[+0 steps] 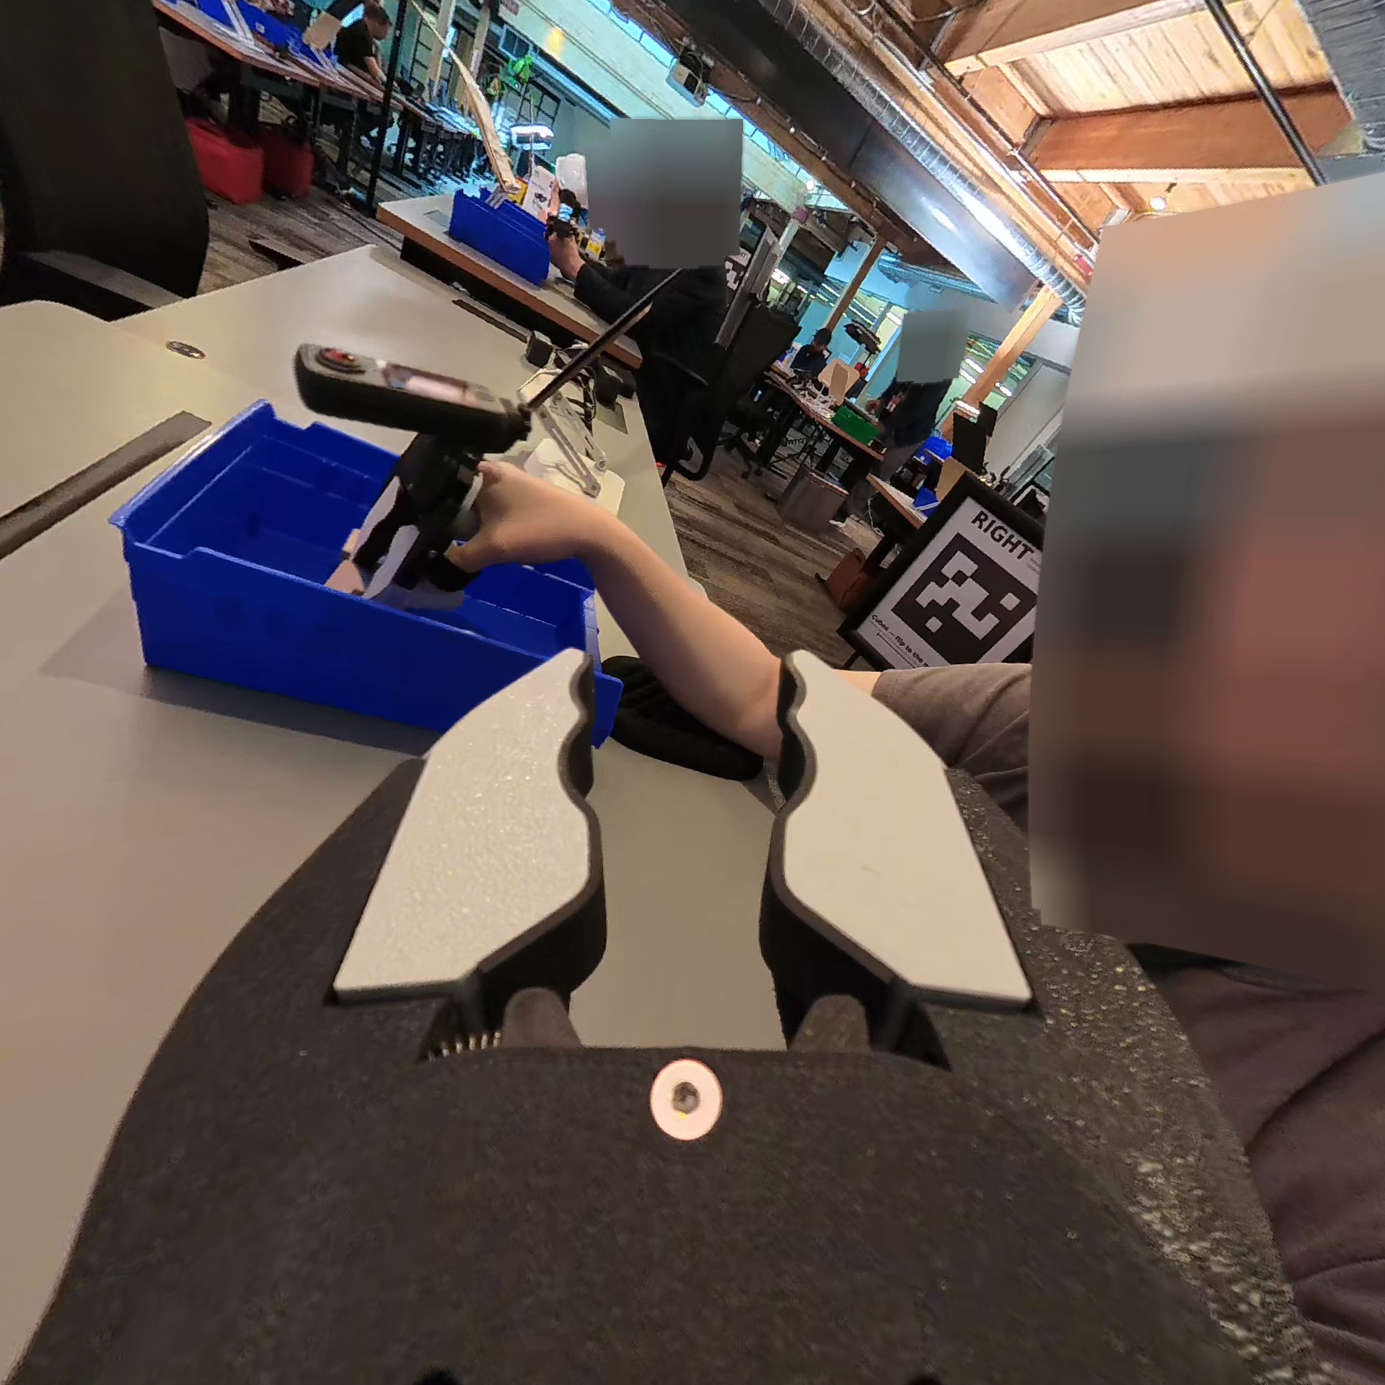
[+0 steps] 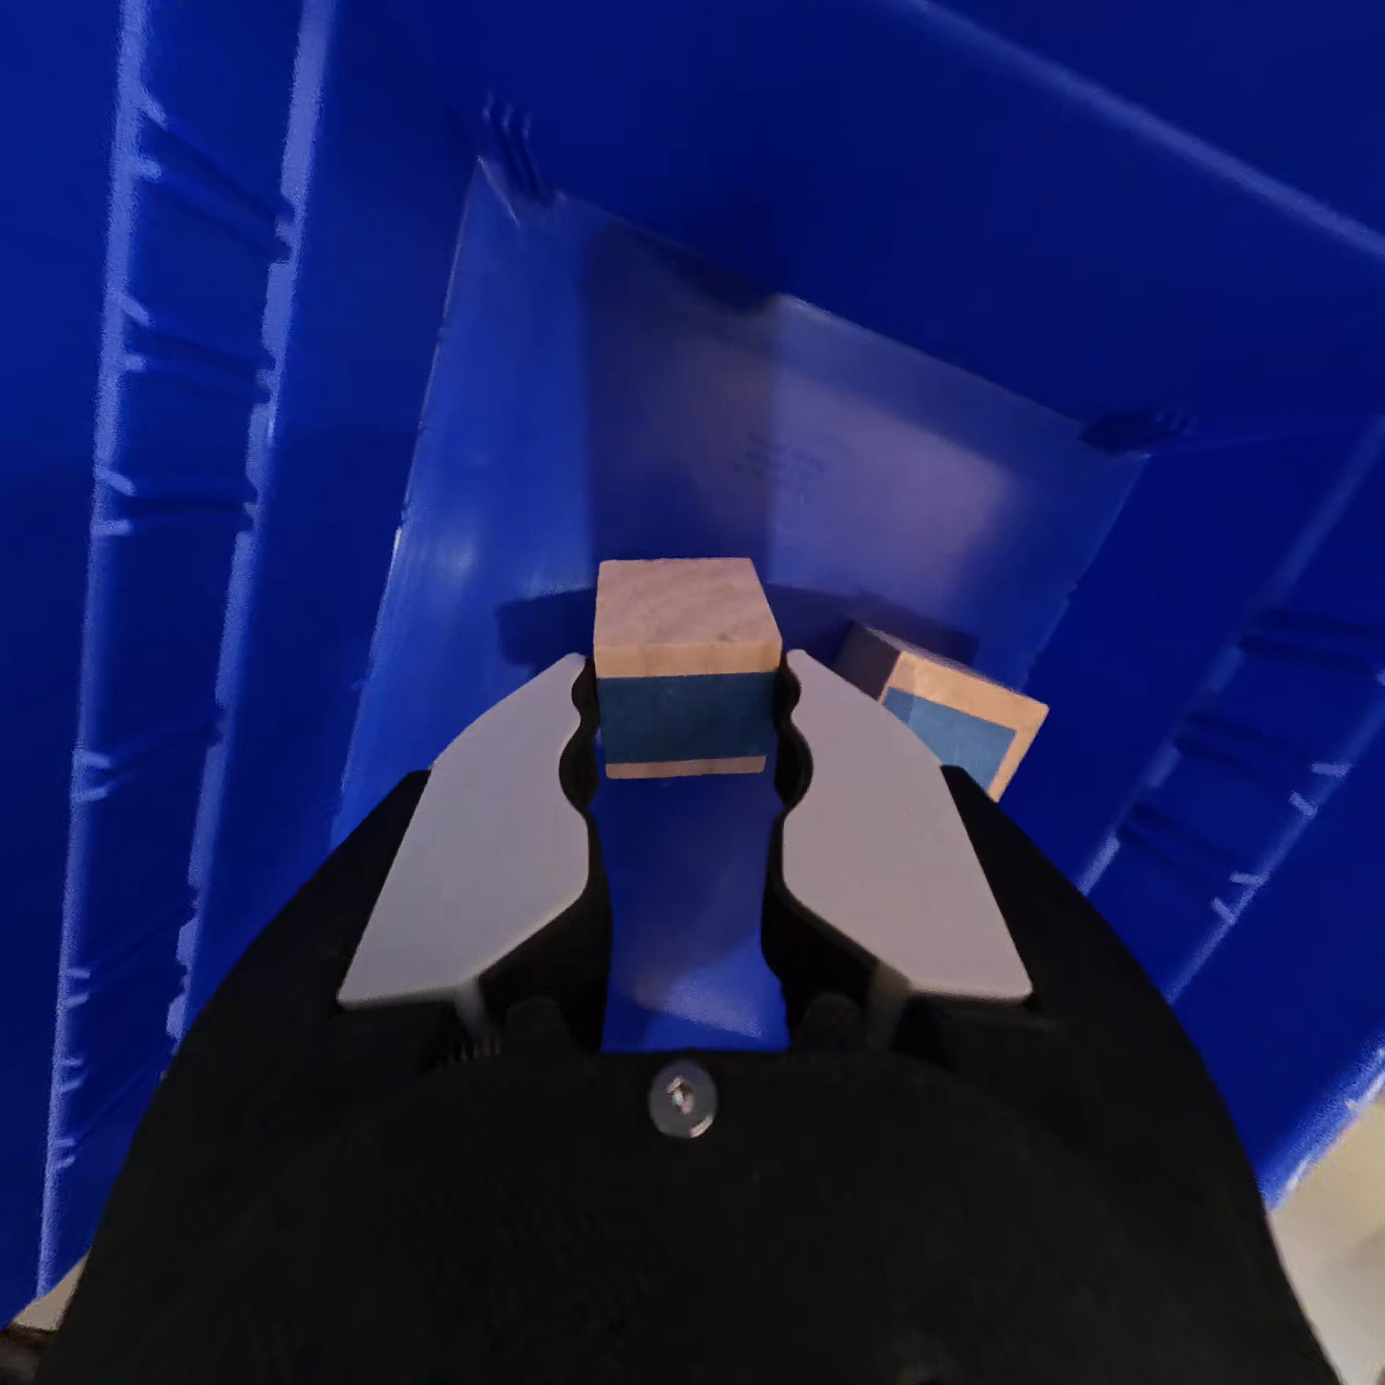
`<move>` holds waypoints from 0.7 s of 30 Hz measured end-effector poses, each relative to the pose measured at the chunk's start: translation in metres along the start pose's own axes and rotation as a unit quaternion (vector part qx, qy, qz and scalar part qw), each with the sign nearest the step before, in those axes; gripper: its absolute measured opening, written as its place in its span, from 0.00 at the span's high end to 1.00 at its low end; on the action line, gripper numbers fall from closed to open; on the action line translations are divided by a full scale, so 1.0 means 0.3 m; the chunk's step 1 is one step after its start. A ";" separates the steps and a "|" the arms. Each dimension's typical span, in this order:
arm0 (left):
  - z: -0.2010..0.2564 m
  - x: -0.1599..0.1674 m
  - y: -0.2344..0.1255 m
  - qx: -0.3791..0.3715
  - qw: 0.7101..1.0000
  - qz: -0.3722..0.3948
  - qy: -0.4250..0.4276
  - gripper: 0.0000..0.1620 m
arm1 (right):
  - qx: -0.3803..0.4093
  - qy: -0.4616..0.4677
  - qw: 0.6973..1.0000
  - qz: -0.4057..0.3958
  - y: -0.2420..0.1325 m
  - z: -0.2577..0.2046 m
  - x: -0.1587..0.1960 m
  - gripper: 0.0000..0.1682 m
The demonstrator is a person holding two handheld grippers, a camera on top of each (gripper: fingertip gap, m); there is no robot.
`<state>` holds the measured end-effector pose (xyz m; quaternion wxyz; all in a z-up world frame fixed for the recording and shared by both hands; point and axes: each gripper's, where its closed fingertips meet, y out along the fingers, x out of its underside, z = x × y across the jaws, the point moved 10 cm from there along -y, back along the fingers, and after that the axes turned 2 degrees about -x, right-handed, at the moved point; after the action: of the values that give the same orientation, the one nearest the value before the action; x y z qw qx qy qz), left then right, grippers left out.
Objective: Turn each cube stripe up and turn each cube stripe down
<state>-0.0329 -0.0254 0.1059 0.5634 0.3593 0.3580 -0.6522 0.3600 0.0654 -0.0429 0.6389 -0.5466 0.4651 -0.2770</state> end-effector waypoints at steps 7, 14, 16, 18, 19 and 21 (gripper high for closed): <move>0.028 -0.013 -0.027 -0.007 1.000 -0.001 0.022 0.71 | 0.026 -0.008 0.999 0.026 -0.024 0.014 -0.010 0.71; 0.098 -0.044 -0.197 -0.094 0.992 0.005 0.085 0.68 | 0.017 -0.014 0.991 0.129 -0.170 -0.005 -0.018 0.69; 0.100 -0.041 -0.272 -0.220 0.969 -0.016 0.115 0.68 | 0.019 -0.024 0.990 0.139 -0.192 -0.015 -0.017 0.68; 0.098 -0.021 -0.348 -0.344 0.928 -0.060 0.131 0.70 | 0.018 -0.033 0.990 0.138 -0.199 -0.026 -0.017 0.68; 0.097 -0.002 -0.380 -0.388 0.907 -0.096 0.130 0.71 | 0.017 -0.037 0.990 0.137 -0.198 -0.031 -0.018 0.68; 0.103 0.052 -0.413 -0.401 0.888 -0.181 0.135 0.70 | 0.015 -0.045 0.990 0.135 -0.193 -0.037 -0.021 0.68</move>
<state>-0.1594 -0.0462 0.1150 0.4782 0.1166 0.7202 -0.4889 0.3563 0.0517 0.0145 0.6986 -0.4811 0.5015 -0.1704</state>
